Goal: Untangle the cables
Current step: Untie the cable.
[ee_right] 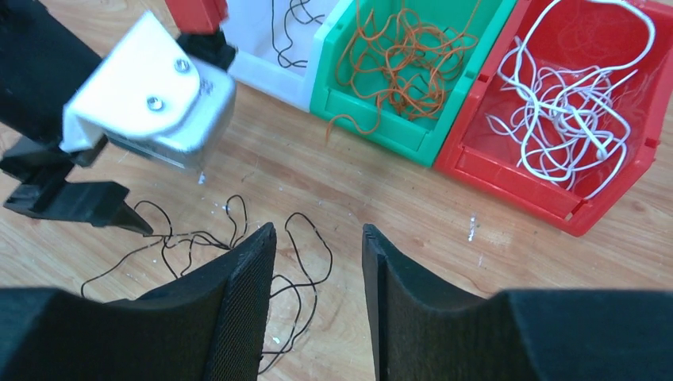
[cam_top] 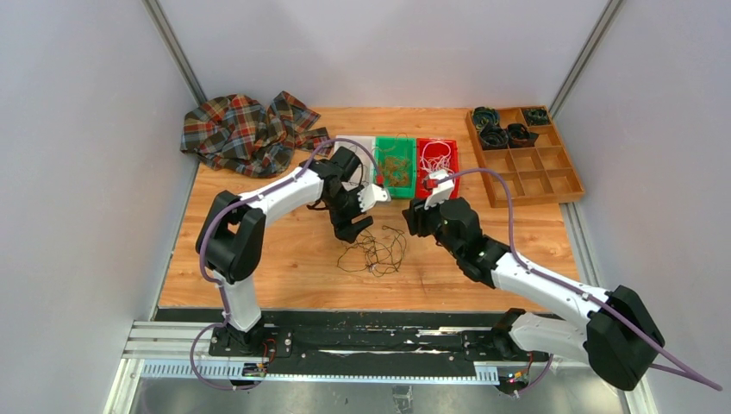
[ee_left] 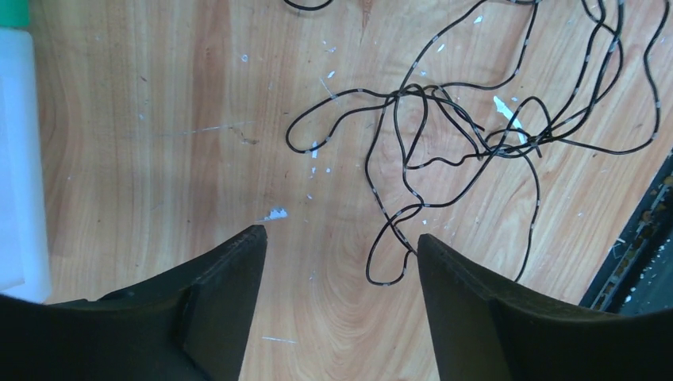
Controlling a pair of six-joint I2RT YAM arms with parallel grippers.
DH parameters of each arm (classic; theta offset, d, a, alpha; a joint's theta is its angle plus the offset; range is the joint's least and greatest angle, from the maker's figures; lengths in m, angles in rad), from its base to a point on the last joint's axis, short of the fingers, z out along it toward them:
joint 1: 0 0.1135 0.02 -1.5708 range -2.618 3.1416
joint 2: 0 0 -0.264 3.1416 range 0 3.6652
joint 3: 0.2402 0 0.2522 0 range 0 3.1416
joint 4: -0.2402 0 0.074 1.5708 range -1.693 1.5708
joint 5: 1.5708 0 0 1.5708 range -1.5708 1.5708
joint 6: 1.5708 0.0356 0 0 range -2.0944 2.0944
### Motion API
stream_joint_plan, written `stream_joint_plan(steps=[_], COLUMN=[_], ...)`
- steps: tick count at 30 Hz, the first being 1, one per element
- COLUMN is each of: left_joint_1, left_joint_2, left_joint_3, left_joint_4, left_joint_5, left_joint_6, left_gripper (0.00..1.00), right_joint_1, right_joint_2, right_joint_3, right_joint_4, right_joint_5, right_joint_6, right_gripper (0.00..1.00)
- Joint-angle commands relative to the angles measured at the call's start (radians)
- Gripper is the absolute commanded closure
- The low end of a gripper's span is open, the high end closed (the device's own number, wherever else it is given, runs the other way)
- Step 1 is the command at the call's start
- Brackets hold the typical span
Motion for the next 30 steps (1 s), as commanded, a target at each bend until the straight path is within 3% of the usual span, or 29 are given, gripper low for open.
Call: stream_joint_plan(steps=[1, 6, 14, 17, 23, 30], left_joint_1=[-0.018, -0.023, -0.028, -0.028, -0.028, -0.029], left_joint_2=[0.013, -0.003, -0.105, -0.182, -0.316, -0.421], left_joint_3=[-0.043, -0.068, -0.053, -0.014, 0.063, 0.200], left_joint_4=[0.055, 0.063, 0.026, -0.043, -0.167, -0.292], left_joint_5=[-0.041, -0.053, -0.100, -0.101, -0.064, -0.056], left_joint_6=[-0.019, -0.018, -0.027, -0.026, -0.059, -0.083], left_gripper=[0.29, 0.37, 0.85, 0.96, 0.99, 0.99], right_joint_1=[-0.016, -0.022, -0.023, -0.022, -0.001, 0.136], right_joint_2=[-0.046, -0.081, -0.100, -0.117, -0.119, -0.056], right_joint_3=[-0.025, -0.039, -0.031, -0.030, -0.026, 0.069], right_joint_4=[0.065, 0.083, 0.102, 0.122, 0.188, 0.252], right_joint_5=[0.033, 0.047, -0.005, -0.071, -0.234, -0.329], right_joint_6=[0.011, 0.032, 0.034, 0.016, 0.003, -0.047], right_gripper=[0.56, 0.55, 0.59, 0.53, 0.44, 0.37])
